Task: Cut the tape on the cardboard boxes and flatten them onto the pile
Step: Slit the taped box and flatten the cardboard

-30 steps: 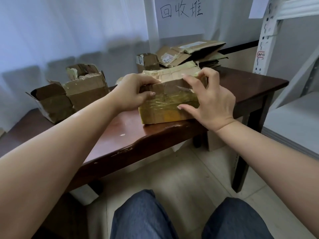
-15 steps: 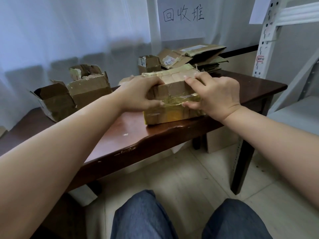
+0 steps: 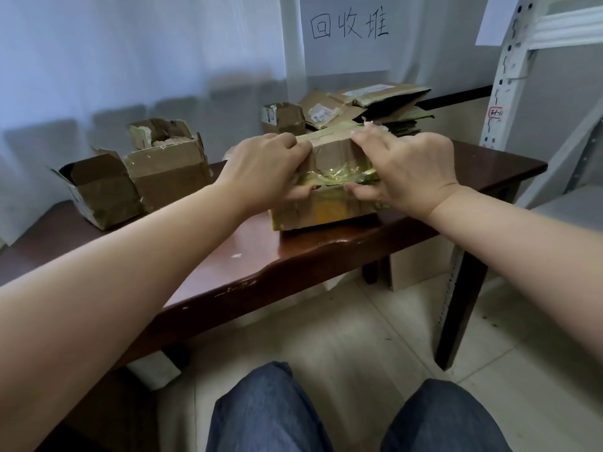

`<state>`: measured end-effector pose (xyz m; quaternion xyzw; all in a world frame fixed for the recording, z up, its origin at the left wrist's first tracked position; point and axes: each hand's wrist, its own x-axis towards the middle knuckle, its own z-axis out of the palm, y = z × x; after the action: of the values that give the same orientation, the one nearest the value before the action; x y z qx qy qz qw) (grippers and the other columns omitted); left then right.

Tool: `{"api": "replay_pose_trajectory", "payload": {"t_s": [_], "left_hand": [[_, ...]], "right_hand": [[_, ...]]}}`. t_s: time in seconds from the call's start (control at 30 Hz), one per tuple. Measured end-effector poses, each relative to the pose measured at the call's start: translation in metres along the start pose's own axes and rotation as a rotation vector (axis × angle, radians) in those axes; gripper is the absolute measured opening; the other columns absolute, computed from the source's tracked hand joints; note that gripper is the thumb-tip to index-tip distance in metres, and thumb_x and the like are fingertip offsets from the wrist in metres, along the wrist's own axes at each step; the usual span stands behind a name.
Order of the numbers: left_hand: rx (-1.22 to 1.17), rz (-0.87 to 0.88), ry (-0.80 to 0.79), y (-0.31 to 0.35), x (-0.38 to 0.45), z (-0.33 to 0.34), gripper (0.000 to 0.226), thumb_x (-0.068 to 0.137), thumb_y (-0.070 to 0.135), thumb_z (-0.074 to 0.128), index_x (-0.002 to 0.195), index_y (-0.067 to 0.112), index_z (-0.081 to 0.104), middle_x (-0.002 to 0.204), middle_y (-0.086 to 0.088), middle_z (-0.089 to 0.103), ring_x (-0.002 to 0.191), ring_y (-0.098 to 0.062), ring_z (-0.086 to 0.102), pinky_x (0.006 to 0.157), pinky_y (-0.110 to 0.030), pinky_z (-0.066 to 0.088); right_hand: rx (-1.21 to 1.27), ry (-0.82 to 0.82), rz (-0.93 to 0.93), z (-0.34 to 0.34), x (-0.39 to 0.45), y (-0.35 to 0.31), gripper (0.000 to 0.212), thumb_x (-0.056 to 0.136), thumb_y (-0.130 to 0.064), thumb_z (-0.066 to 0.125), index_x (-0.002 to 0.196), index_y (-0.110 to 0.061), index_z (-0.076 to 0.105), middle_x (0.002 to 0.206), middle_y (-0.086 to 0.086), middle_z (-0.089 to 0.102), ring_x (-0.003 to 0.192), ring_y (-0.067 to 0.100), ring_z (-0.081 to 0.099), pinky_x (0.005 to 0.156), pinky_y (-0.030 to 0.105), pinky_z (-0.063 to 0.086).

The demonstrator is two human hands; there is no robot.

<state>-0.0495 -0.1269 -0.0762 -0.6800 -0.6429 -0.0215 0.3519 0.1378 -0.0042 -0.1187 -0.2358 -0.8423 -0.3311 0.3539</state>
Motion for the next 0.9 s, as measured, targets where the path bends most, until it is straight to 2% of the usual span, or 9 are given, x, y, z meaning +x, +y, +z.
{"api": "replay_pose_trajectory", "payload": {"t_s": [0.07, 0.17, 0.23, 0.37, 0.47, 0.63, 0.73, 0.8, 0.9], "left_hand": [[0.071, 0.046, 0.008, -0.003, 0.002, 0.000, 0.054, 0.084, 0.056, 0.045, 0.114, 0.013, 0.059, 0.097, -0.006, 0.065, 0.093, -0.031, 0.060, 0.060, -0.035, 0.044], [0.158, 0.129, -0.031, -0.003, 0.000, 0.004, 0.077, 0.075, 0.061, 0.011, 0.119, 0.017, 0.056, 0.096, -0.003, 0.069, 0.087, -0.030, 0.065, 0.054, -0.034, 0.045], [0.175, 0.133, -0.048, -0.003, 0.000, 0.007, 0.080, 0.074, 0.061, 0.007, 0.127, 0.020, 0.051, 0.100, -0.002, 0.070, 0.086, -0.029, 0.066, 0.054, -0.035, 0.047], [0.041, 0.068, 0.000, -0.005, -0.006, 0.008, 0.081, 0.074, 0.063, 0.012, 0.136, 0.025, 0.047, 0.104, -0.003, 0.070, 0.093, -0.029, 0.064, 0.061, -0.038, 0.051], [-0.261, -0.048, 0.031, -0.009, -0.014, 0.007, 0.081, 0.077, 0.070, 0.027, 0.140, 0.022, 0.046, 0.109, -0.003, 0.069, 0.100, -0.029, 0.064, 0.075, -0.043, 0.053], [-0.651, -0.118, -0.007, -0.018, -0.023, 0.006, 0.086, 0.070, 0.074, 0.053, 0.131, 0.014, 0.049, 0.127, 0.003, 0.059, 0.117, -0.015, 0.057, 0.100, -0.038, 0.045], [-0.565, -0.021, 0.054, -0.021, -0.028, 0.007, 0.074, 0.072, 0.067, 0.062, 0.123, 0.013, 0.053, 0.118, 0.003, 0.057, 0.108, -0.014, 0.056, 0.094, -0.029, 0.043], [-0.595, -0.025, 0.159, -0.022, -0.029, 0.011, 0.042, 0.083, 0.045, 0.066, 0.109, 0.012, 0.064, 0.098, 0.008, 0.061, 0.089, -0.003, 0.059, 0.080, -0.015, 0.042], [-0.808, -0.215, 0.223, -0.024, -0.024, 0.012, 0.022, 0.087, 0.031, 0.066, 0.092, 0.010, 0.073, 0.079, 0.011, 0.067, 0.072, 0.011, 0.055, 0.069, -0.011, 0.042]], "right_hand": [[0.002, 0.016, 0.015, 0.003, 0.000, -0.001, 0.069, 0.068, -0.060, 0.063, 0.114, -0.008, 0.062, 0.105, 0.007, 0.069, 0.048, 0.026, 0.059, 0.049, 0.022, 0.024], [-0.061, 0.053, 0.018, 0.014, -0.002, 0.001, 0.035, 0.073, -0.024, 0.072, 0.105, -0.010, 0.065, 0.095, 0.005, 0.069, 0.047, 0.024, 0.057, 0.046, 0.023, 0.025], [-0.038, 0.094, 0.046, 0.017, -0.002, 0.003, 0.029, 0.070, -0.010, 0.071, 0.099, -0.011, 0.067, 0.090, 0.004, 0.070, 0.047, 0.025, 0.057, 0.045, 0.023, 0.027], [0.152, 0.052, 0.088, 0.006, -0.002, 0.007, 0.032, 0.072, -0.015, 0.072, 0.104, -0.012, 0.070, 0.095, 0.006, 0.073, 0.055, 0.032, 0.063, 0.049, 0.024, 0.036], [0.235, -0.030, 0.153, -0.008, 0.001, 0.006, 0.039, 0.074, -0.020, 0.069, 0.113, -0.019, 0.069, 0.101, 0.005, 0.072, 0.075, 0.036, 0.067, 0.058, 0.032, 0.044], [0.263, -0.131, 0.242, -0.018, 0.007, 0.001, 0.041, 0.083, -0.024, 0.060, 0.123, -0.029, 0.061, 0.112, 0.001, 0.068, 0.098, 0.034, 0.062, 0.067, 0.031, 0.037], [0.369, -0.182, 0.368, -0.019, 0.011, 0.009, 0.030, 0.085, -0.029, 0.061, 0.116, -0.032, 0.062, 0.104, 0.006, 0.069, 0.100, 0.036, 0.060, 0.070, 0.033, 0.037], [0.501, -0.178, 0.428, -0.018, 0.012, 0.014, 0.022, 0.085, -0.040, 0.063, 0.105, -0.029, 0.065, 0.100, 0.004, 0.069, 0.101, 0.034, 0.059, 0.072, 0.034, 0.039], [0.593, -0.064, 0.480, -0.018, 0.005, 0.014, 0.054, 0.075, -0.058, 0.070, 0.117, -0.028, 0.058, 0.113, -0.001, 0.067, 0.105, 0.028, 0.061, 0.079, 0.036, 0.046]]}}
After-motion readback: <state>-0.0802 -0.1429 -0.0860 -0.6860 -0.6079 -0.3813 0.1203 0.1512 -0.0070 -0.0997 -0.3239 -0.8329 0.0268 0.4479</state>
